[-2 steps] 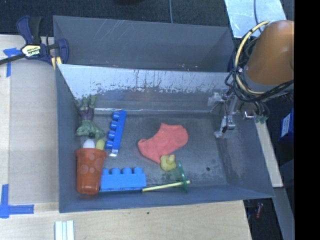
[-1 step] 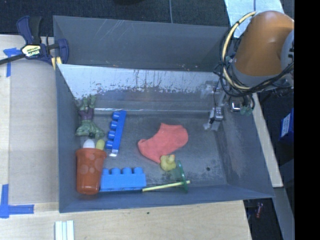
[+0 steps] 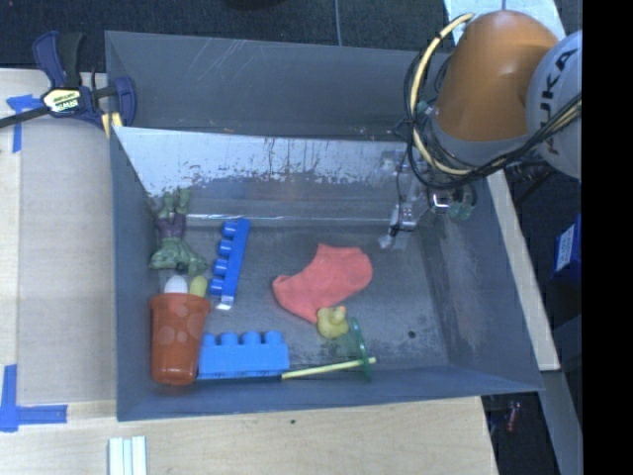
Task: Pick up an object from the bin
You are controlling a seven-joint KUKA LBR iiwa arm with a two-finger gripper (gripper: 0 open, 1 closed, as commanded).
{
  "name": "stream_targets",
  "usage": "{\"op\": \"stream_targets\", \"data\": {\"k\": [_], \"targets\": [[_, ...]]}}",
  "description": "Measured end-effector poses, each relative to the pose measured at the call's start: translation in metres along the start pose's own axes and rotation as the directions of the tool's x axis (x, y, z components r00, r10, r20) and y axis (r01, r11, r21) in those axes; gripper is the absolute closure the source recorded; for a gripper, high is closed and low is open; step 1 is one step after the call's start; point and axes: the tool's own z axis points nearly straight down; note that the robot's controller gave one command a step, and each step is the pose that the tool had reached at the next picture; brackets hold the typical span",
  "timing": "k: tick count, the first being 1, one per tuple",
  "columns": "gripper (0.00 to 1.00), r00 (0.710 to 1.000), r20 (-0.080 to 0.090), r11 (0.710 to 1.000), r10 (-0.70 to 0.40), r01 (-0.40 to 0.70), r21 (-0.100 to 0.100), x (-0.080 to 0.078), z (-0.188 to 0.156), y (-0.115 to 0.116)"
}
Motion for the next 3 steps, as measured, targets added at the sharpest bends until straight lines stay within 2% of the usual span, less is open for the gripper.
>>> {"op": "stream_targets", "data": {"k": [1, 2, 3], "targets": [[0.00, 1.000, 0.009, 1.000, -0.001, 0.001, 0.001, 0.009, 0.056, 0.017], [0.00, 0.997, 0.010, 0.997, -0.075, 0.075, 0.002, 0.066, 0.126, 0.007], [1.00, 0.975, 0.022, 0.975, -0.220, 0.220, 0.003, 0.043, 0.124, 0.032]]}}
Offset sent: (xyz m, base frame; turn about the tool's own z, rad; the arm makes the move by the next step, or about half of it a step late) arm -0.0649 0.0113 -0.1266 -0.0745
